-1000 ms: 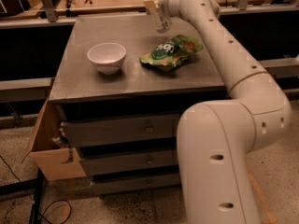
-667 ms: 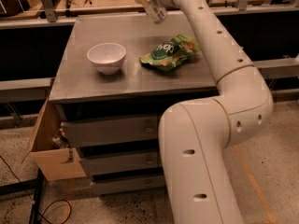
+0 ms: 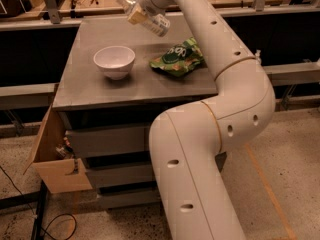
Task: Knock blue plastic bottle over
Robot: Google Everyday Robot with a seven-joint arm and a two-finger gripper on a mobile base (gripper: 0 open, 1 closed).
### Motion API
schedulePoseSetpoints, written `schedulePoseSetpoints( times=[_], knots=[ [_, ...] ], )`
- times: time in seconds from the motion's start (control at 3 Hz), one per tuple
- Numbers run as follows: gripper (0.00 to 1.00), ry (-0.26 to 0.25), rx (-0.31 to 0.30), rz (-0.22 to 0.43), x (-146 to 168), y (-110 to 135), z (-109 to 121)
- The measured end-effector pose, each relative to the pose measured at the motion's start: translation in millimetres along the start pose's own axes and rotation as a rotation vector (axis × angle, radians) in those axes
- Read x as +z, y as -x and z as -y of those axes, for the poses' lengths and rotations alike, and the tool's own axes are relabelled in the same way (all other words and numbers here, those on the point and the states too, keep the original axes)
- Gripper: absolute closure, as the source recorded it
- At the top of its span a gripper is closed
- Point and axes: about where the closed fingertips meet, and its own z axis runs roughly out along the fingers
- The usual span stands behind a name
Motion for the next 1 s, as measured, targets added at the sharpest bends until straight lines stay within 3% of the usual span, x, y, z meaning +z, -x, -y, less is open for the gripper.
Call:
schedulePoseSetpoints(
  times=[0.33,0.67,1.0],
  knots=[
    [0.85,0.184,-0.039,-0.176,19.0,-28.9,-56.9],
    [0.61,0.347,-0.007,-0.357,15.3,-66.0,-104.3],
    [0.38,0.403,0.033,-0.393,4.2,-75.0,-117.0]
  ],
)
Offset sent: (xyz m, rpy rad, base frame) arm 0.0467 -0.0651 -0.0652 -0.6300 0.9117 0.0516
